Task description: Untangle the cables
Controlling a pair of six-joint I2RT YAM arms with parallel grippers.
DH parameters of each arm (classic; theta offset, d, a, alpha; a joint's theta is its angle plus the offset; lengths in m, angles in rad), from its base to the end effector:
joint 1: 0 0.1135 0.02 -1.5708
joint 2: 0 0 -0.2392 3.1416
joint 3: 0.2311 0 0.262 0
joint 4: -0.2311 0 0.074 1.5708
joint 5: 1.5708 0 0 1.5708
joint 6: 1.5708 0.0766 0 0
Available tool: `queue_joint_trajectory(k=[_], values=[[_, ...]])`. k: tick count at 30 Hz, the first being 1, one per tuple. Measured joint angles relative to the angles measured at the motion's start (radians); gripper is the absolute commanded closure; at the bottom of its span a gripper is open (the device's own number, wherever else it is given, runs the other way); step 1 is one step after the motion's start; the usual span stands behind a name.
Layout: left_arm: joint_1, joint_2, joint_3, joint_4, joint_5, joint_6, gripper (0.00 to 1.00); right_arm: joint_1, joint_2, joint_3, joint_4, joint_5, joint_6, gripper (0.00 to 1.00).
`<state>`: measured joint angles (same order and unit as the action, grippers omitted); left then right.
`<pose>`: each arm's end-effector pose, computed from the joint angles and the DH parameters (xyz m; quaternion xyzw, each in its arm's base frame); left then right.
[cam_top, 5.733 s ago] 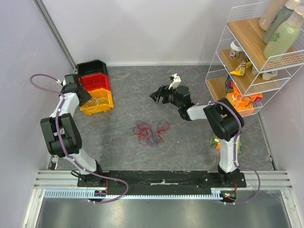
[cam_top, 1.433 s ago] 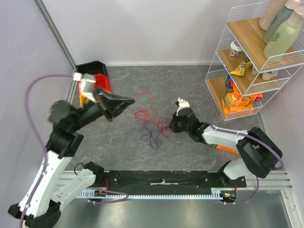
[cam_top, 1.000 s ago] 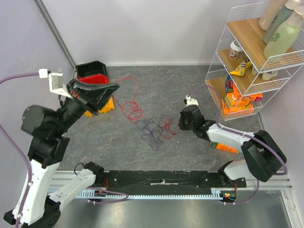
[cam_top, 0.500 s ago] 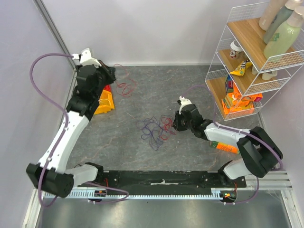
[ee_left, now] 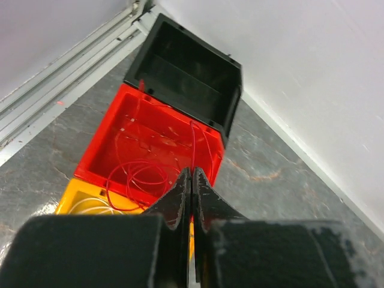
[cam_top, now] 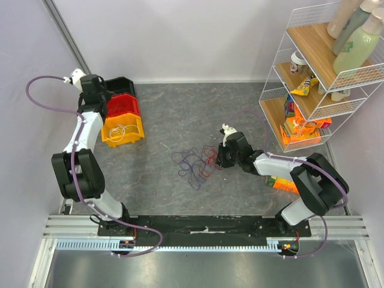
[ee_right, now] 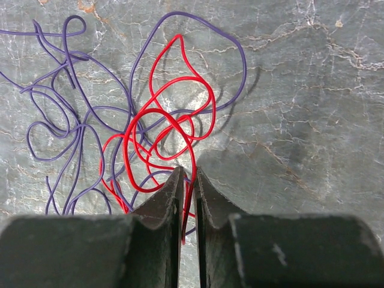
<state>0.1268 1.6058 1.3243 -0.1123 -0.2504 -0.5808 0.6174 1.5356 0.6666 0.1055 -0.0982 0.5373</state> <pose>0.4211 0.0728 0.2825 -0.3509 0.7501 -0.0228 0.5600 0.2652 0.1975 0.0927 -0.0560 0.9170 0.2519 0.3041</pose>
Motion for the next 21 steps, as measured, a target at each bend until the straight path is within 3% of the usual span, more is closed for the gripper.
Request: queue_joint_trajectory(k=[13,19,21], values=[[0.074,0.277,0.106,0.063,0.093,-0.026,0.98,-0.003,0.015,0.009,0.001,-0.014,0.000,0.82],[0.079,0.333,0.084,0.038,0.104,-0.042,0.98,-0.006,0.018,0.010,0.003,-0.019,0.000,0.82],[0.083,0.335,0.078,0.029,0.115,-0.053,0.93,-0.006,0.020,0.011,0.003,-0.021,0.000,0.82]])
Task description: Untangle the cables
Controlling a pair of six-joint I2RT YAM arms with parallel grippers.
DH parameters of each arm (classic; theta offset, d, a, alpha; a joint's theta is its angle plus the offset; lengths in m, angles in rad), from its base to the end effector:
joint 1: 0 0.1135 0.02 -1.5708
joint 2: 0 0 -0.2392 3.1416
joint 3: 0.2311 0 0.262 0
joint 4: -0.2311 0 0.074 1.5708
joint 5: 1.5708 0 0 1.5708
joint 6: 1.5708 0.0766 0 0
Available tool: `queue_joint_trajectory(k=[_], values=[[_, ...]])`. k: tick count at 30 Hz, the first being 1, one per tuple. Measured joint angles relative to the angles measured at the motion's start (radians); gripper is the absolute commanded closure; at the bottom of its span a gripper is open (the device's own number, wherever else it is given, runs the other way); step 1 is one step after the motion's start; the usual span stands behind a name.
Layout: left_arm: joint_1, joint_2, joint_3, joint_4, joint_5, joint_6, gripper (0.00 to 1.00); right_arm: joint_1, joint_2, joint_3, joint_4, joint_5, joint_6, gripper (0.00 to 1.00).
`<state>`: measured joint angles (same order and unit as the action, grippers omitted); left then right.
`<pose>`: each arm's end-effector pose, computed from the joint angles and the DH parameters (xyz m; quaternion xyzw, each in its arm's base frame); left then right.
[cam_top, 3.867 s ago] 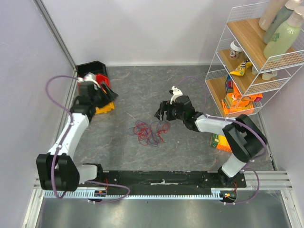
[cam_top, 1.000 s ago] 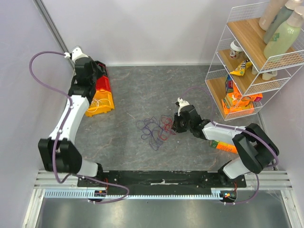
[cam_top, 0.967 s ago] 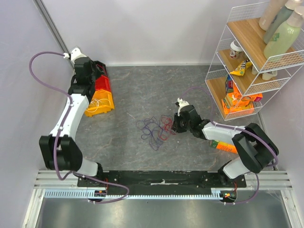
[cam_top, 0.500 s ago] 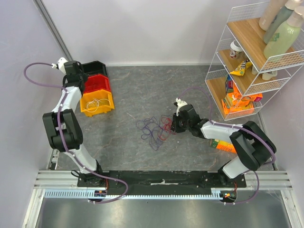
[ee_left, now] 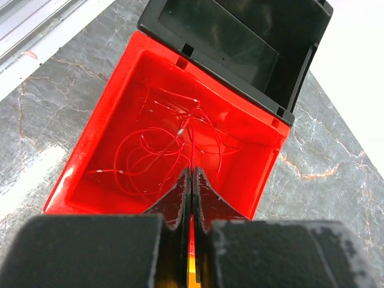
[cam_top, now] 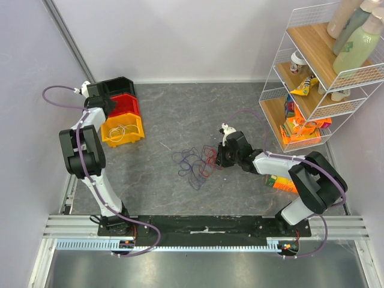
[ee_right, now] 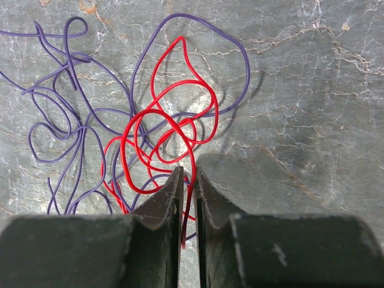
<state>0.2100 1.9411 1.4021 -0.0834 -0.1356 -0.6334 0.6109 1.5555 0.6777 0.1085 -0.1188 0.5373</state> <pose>0.4654 0.1098 0.1697 -0.3915 0.7972 -0.0368 0.4581 0.2678 0.1986 0.0904 -0.0570 0.9177 0.2574 0.2973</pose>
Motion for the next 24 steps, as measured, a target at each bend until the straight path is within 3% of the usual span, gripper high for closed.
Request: queue_joint_trajectory(k=[1,4,7,9,11,15,19,24], values=[[0.002,0.000,0.000,-0.003,0.008,-0.005,0.89,0.000,0.002,0.002,0.001,-0.001,0.000,0.82],[0.011,0.000,0.000,-0.020,0.024,-0.019,0.61,0.000,0.010,0.008,0.003,-0.005,0.000,0.82],[0.016,-0.017,-0.003,-0.060,0.037,-0.042,0.46,0.000,0.011,0.009,0.003,-0.008,0.000,0.82],[0.018,-0.056,-0.011,-0.089,0.047,-0.058,0.25,0.000,0.011,0.009,0.003,-0.009,0.000,0.82],[0.018,-0.124,-0.034,-0.108,0.070,-0.080,0.18,0.000,0.011,0.010,0.003,-0.010,0.000,0.82],[0.011,-0.295,-0.094,-0.113,0.144,-0.130,0.14,0.000,0.021,0.017,0.003,-0.016,0.000,0.84],[-0.049,-0.496,-0.236,-0.092,0.197,-0.162,0.16,0.000,0.027,0.020,0.002,-0.016,-0.003,0.98],[-0.325,-0.684,-0.510,-0.001,0.306,-0.155,0.21,0.000,0.019,0.020,0.002,-0.016,-0.007,1.00]])
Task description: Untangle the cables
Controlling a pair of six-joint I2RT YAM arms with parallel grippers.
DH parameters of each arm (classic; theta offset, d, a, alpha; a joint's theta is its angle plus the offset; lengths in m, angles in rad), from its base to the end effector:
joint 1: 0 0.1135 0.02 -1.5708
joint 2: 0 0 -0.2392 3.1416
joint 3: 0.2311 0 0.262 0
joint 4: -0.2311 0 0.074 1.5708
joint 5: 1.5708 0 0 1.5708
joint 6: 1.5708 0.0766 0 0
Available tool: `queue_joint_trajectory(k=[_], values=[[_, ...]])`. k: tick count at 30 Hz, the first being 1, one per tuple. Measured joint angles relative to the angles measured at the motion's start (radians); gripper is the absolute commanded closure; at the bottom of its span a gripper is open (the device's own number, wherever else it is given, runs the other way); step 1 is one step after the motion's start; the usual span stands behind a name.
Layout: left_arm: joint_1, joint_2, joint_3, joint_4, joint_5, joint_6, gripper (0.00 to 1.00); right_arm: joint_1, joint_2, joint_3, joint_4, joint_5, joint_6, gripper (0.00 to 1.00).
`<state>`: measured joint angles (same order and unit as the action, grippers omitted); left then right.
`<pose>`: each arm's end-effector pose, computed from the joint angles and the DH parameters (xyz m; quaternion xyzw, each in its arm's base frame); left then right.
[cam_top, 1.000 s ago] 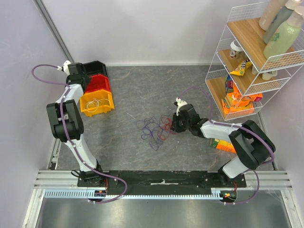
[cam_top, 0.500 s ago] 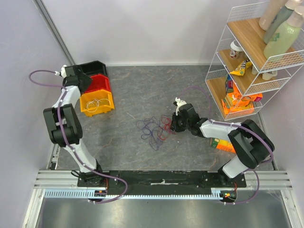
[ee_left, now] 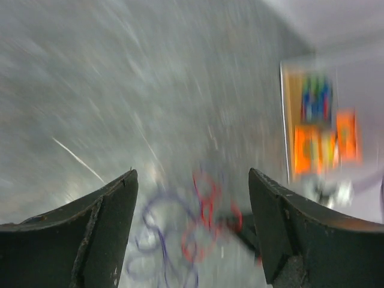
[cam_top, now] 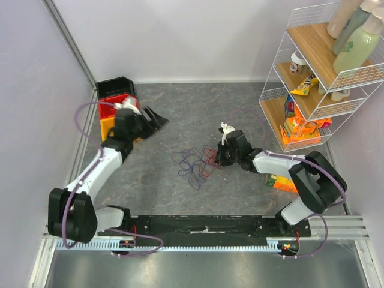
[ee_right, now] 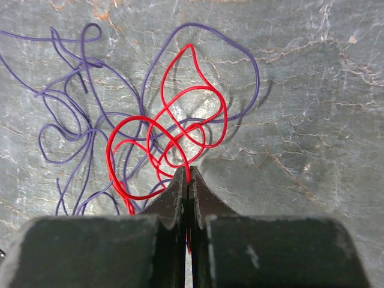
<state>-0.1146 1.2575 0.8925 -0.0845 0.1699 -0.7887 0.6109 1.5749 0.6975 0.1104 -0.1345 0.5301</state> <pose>0.3369 -0.0518 0.2411 -0.2365 0.8113 -0.2959 0.4453 0.2710 0.2023 0.0909 -0.0633 0.9164 0.2628 0.2951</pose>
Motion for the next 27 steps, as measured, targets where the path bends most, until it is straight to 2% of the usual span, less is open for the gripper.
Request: queue_joint_trajectory(k=[3,6,9,13,17,20,23,24,27], values=[[-0.180,-0.050,-0.168,0.103,0.110,0.018,0.21,0.000,-0.042,-0.006,-0.004,0.001,0.000,1.00],[-0.298,-0.096,-0.300,0.198,0.190,0.032,0.19,0.000,-0.129,-0.016,-0.026,0.009,-0.002,1.00],[-0.375,-0.104,-0.340,0.248,0.254,0.054,0.17,0.000,-0.219,-0.016,-0.054,0.021,-0.008,1.00],[-0.418,-0.064,-0.329,0.350,0.332,0.066,0.21,0.000,-0.341,0.019,-0.134,0.021,-0.012,1.00],[-0.439,0.017,-0.263,0.364,0.311,0.080,0.20,0.000,-0.421,0.101,-0.193,0.007,-0.010,1.00],[-0.439,0.163,-0.137,0.376,0.322,0.082,0.25,0.000,-0.468,0.154,-0.203,-0.022,0.004,1.00],[-0.446,0.349,-0.013,0.430,0.376,0.061,0.27,0.000,-0.487,0.199,-0.204,-0.052,0.021,1.00],[-0.451,0.403,0.000,0.471,0.397,0.042,0.28,0.000,-0.488,0.213,-0.205,-0.055,0.025,1.00],[-0.470,0.530,-0.076,0.652,0.466,-0.056,0.55,0.000,-0.489,0.265,-0.225,-0.048,0.027,1.00]])
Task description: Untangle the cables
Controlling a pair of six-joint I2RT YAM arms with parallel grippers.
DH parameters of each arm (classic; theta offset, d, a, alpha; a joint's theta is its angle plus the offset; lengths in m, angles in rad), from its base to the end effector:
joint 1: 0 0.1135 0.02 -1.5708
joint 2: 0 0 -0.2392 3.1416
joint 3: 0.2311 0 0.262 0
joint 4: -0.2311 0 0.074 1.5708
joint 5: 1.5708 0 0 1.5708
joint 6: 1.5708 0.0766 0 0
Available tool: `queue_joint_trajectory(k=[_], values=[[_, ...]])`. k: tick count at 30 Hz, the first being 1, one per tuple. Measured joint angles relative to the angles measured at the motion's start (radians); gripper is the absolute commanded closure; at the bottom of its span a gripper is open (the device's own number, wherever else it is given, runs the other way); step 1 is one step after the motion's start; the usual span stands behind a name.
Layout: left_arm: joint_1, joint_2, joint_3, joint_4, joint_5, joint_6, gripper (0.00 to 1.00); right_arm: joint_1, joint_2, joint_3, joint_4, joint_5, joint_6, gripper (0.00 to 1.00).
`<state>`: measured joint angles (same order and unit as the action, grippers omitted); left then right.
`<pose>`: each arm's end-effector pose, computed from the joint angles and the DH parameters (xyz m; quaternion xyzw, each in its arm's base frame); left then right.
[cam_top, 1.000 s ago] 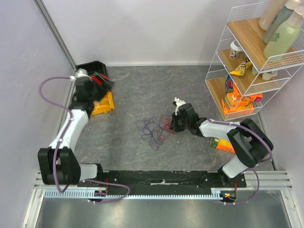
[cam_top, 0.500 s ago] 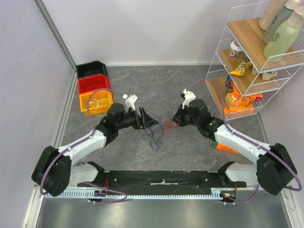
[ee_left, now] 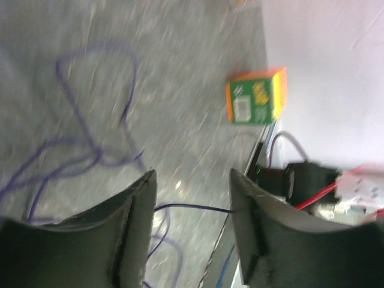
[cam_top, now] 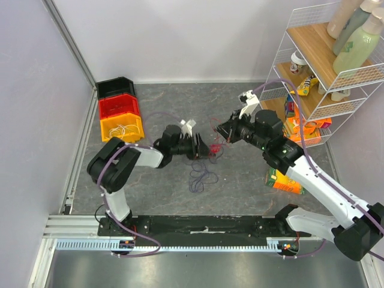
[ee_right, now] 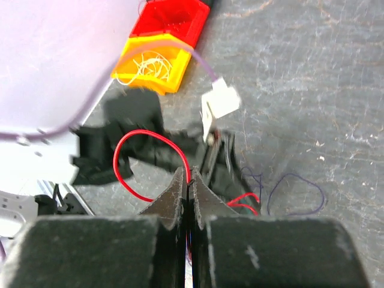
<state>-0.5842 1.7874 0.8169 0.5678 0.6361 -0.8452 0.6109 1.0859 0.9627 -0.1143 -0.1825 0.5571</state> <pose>0.3000 -0.2529 0.1174 0.0679 0.8081 -0.5403 0.2246 0.2493 0.1916 0.3182 -0.0774 0.7808 0.3993 0.4742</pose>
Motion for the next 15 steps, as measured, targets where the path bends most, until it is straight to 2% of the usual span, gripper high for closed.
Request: queue_joint_trajectory(k=[1,3,6,10,11,12,14,15], values=[[-0.008,0.027,-0.043,0.049,0.017,-0.031,0.63,0.000,0.001,0.020,-0.012,0.003,-0.002,1.00],[-0.019,0.068,-0.111,0.106,0.043,-0.079,0.74,0.000,0.007,0.076,-0.038,0.014,-0.009,1.00],[-0.027,0.085,-0.166,0.160,0.066,-0.106,0.78,0.000,0.032,0.191,-0.064,0.034,-0.029,0.98],[-0.026,0.037,-0.219,0.173,0.059,-0.089,0.78,0.000,0.056,0.323,-0.078,0.081,-0.071,0.96],[-0.026,0.003,-0.230,0.146,0.047,-0.070,0.75,0.000,0.054,0.342,-0.079,0.105,-0.088,0.97],[-0.026,-0.030,-0.235,0.123,0.043,-0.054,0.69,0.000,0.051,0.351,-0.080,0.124,-0.103,0.97],[-0.026,-0.142,-0.235,0.024,-0.002,0.015,0.44,0.000,0.044,0.354,-0.089,0.158,-0.129,0.98],[-0.026,-0.233,-0.234,-0.037,-0.028,0.051,0.37,0.000,0.044,0.354,-0.095,0.166,-0.140,0.99]])
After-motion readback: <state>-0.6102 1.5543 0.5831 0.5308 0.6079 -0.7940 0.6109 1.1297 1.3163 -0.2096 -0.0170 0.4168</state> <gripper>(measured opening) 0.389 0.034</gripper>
